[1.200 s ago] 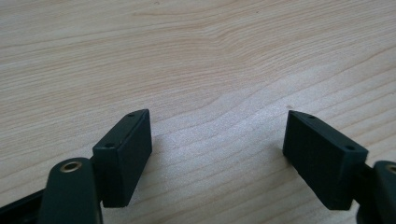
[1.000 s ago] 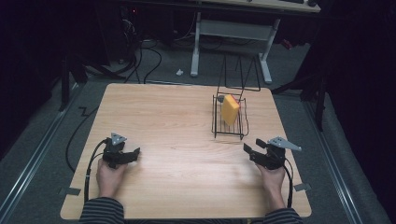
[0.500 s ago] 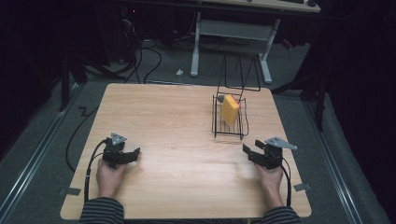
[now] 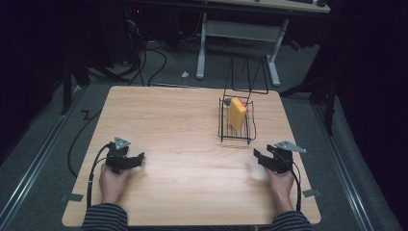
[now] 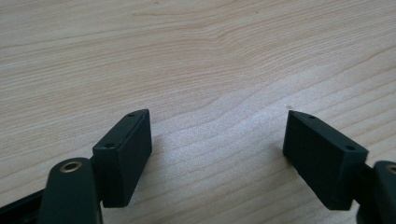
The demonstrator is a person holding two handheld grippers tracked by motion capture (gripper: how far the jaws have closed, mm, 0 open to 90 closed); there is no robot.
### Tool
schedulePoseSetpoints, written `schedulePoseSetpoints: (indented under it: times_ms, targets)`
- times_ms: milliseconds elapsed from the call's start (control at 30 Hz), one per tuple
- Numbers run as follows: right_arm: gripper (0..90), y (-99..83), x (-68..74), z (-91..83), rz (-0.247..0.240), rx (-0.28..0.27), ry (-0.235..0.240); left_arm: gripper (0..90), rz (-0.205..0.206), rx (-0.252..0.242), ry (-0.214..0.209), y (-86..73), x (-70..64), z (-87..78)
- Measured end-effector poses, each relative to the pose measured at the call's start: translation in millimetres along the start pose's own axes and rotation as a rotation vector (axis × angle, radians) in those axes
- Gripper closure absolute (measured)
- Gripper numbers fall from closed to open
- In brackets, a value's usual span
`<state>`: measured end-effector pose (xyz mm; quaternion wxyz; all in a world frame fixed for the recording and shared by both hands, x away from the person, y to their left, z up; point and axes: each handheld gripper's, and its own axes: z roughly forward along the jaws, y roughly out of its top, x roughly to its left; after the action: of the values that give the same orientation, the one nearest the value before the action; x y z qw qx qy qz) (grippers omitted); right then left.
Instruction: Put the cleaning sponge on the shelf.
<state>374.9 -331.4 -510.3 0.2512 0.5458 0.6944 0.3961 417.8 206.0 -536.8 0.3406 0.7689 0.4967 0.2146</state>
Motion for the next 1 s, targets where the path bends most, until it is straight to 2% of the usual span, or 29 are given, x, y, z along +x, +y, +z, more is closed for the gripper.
schedulePoseSetpoints:
  times_ms: [233,367,800,933,1000]
  targets:
    - [34.5,-2.9,-3.8,6.5,-0.020,0.038,-0.051,24.3,0.000,0.000,0.000,0.0,0.0,0.0]
    - [34.5,-3.5,-3.7,8.7,-0.035,0.047,-0.059,24.3,0.000,0.000,0.000,0.0,0.0,0.0]
    - [34.1,-6.5,-6.7,18.7,-0.035,0.095,-0.090,24.3,0.001,-0.002,0.001,-0.1,-0.3,0.1]
    - [33.4,-6.3,-6.9,20.4,-0.026,0.106,-0.087,24.3,0.001,-0.002,0.001,-0.1,-0.2,0.0]
    - [32.9,-6.5,-6.4,23.3,-0.017,0.130,-0.091,24.3,0.001,-0.002,0.001,-0.2,-0.3,0.1]
